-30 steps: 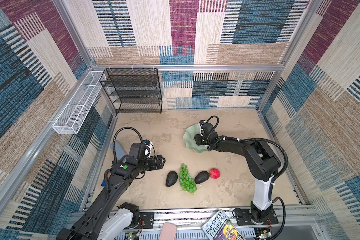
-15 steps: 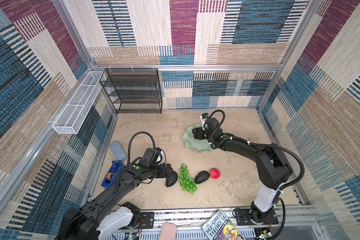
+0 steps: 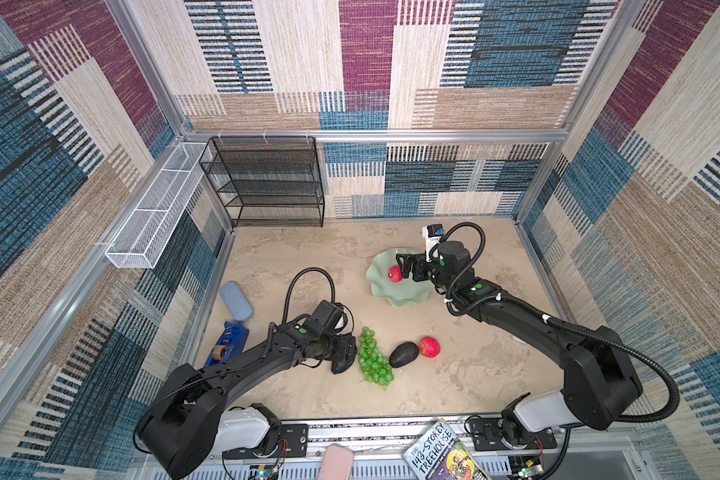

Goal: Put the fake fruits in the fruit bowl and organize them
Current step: 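Grasp the black avocado nearest the left gripper while the right gripper withdraws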

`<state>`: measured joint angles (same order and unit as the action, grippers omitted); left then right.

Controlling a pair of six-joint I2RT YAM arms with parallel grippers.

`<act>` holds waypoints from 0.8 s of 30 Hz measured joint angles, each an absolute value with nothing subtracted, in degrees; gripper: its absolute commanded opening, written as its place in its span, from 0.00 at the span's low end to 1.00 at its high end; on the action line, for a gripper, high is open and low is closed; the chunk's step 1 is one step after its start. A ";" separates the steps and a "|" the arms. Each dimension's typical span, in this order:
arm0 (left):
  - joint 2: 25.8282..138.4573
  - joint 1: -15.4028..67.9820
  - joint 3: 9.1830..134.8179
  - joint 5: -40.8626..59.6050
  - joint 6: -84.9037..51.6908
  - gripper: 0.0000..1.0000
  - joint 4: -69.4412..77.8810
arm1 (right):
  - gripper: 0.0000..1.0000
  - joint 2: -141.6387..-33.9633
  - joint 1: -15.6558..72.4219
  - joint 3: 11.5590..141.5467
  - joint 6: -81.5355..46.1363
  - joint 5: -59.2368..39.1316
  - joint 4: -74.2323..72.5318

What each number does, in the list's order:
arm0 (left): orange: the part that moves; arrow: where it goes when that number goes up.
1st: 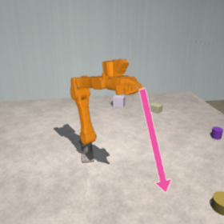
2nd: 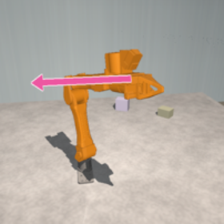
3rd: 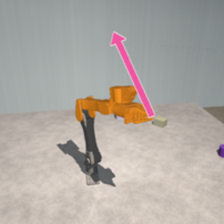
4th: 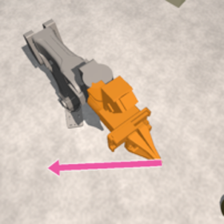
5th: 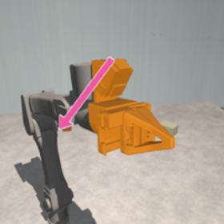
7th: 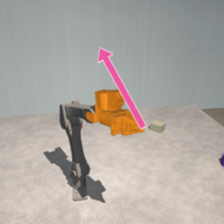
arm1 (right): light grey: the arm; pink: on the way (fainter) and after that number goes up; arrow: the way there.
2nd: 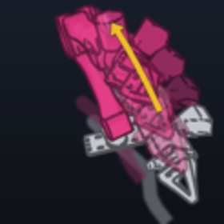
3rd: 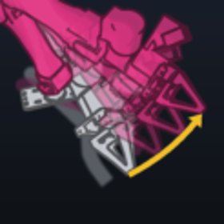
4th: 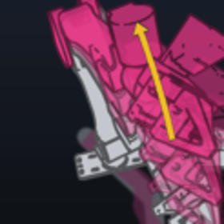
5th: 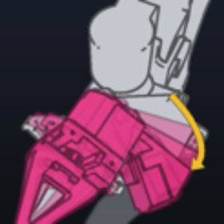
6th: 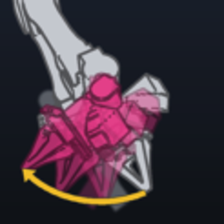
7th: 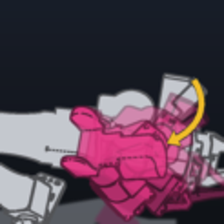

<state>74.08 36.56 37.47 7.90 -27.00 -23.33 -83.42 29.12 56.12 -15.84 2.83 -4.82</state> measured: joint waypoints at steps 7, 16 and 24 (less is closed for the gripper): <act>72.79 36.91 36.97 5.96 -26.98 0.55 -23.38 | 1.00 -82.76 28.56 55.37 -16.43 3.53 -5.08; 71.00 36.75 50.89 0.32 -21.78 0.55 -26.41 | 1.00 -80.09 25.96 51.66 -18.48 2.00 -8.03; 93.67 36.45 77.25 1.93 -12.99 0.55 -24.56 | 1.00 -69.01 23.79 42.76 -20.75 1.74 -8.99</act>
<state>93.67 36.45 77.25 1.93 -12.99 -24.56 -69.01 23.79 42.76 -20.75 1.74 -8.99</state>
